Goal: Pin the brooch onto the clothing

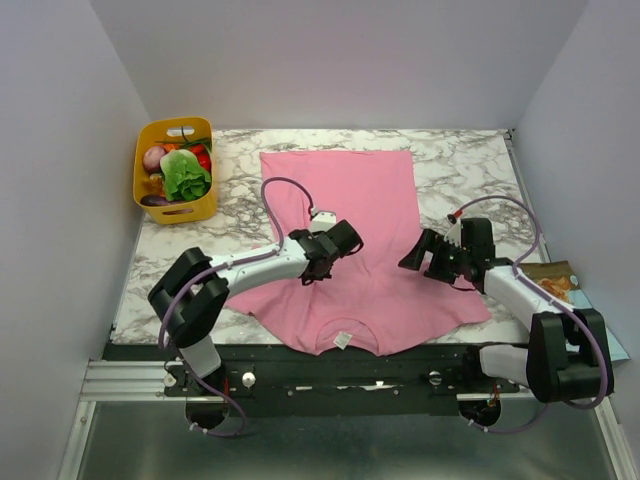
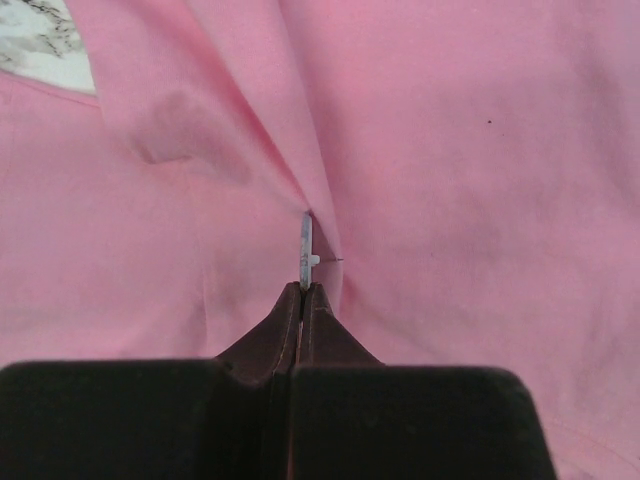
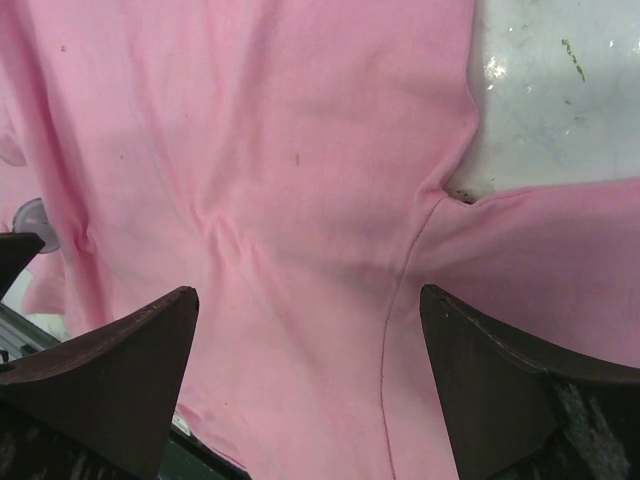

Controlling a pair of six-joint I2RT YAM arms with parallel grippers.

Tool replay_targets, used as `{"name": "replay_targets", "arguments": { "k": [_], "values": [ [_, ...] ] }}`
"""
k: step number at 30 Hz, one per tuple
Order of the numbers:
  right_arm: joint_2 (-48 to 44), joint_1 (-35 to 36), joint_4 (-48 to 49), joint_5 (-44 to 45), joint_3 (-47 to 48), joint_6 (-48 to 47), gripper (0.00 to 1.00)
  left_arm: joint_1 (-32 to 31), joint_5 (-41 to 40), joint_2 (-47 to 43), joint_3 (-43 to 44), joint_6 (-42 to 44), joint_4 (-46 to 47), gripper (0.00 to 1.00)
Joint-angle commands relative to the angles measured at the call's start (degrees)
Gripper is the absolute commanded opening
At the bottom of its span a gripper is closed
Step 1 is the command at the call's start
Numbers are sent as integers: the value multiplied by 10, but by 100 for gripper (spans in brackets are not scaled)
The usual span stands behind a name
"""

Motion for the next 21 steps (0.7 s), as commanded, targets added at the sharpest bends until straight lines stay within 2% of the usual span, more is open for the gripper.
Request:
{"name": "replay_targets", "arguments": {
  "k": [1, 9, 16, 21],
  "values": [
    [-16, 14, 22, -24, -3, -13, 100, 15, 40, -40, -31, 9, 68, 0],
    [-19, 45, 24, -14, 7, -17, 100, 34, 42, -75, -54, 27, 87, 0],
    [-14, 59, 24, -3, 12, -20, 100, 33, -61, 0, 22, 28, -66, 0],
    [-11, 63, 23, 5, 15, -21, 100, 28, -108, 45, 55, 20, -130, 0]
  ]
}}
